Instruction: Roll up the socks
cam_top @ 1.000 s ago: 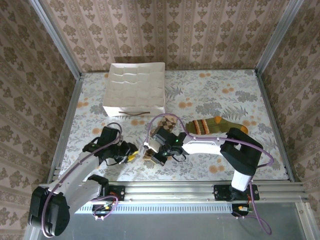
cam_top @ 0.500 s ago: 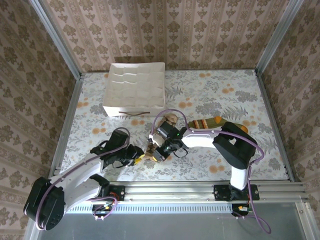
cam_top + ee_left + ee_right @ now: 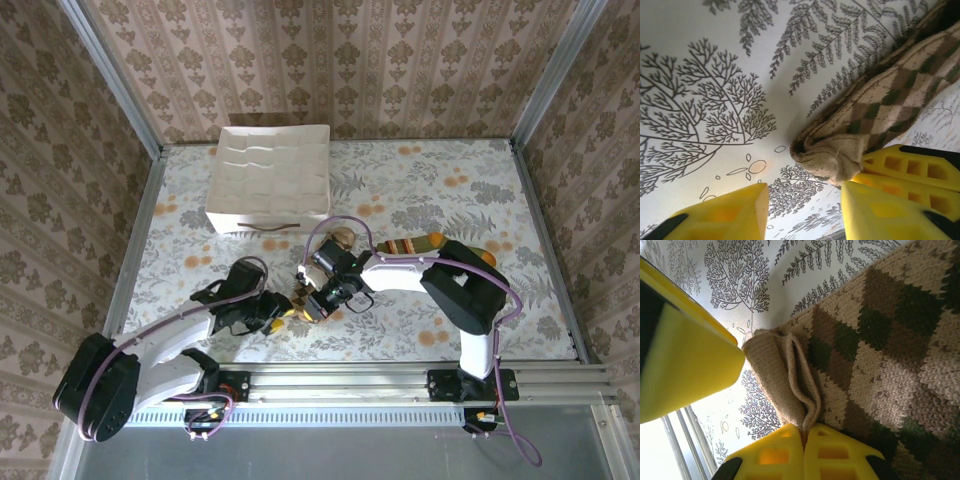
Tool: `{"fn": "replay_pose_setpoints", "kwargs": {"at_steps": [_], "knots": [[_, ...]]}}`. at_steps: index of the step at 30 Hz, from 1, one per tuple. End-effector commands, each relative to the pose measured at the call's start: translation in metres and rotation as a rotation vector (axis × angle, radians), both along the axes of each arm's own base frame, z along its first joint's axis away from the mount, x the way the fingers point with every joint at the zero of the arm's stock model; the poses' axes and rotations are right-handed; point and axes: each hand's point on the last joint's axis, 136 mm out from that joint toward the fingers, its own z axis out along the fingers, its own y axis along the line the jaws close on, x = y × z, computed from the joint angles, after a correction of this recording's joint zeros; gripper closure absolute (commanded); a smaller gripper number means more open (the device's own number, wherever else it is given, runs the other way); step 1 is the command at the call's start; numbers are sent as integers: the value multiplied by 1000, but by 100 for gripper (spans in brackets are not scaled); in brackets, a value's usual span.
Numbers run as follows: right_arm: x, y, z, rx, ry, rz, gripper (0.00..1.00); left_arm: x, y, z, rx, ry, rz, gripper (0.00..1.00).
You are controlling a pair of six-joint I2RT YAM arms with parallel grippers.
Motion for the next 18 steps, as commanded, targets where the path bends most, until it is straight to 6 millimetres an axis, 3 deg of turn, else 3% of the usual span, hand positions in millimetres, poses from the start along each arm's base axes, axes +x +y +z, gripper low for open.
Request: {"fn": "replay_pose_setpoints", "kwargs": {"at_steps": [1,6,13,16,18], "knots": [[-5,-13,-20,-79,67,-28,100,8,-5,2,-15,-11,35,55],[-6,-13,-21,-78,77,-34,100,23,-14,5,-52,-35,90,56],[-5,-13,-21,-72,83,-42,100,20,-22,-8,-43,31,76,63],[-5,-13,-20,-65,83,-35,100,15,-16,-18,-6,74,101,72],[-6,-13,-20,-63,70,-24,100,10,-10,-25,28,111,120,84]]}}
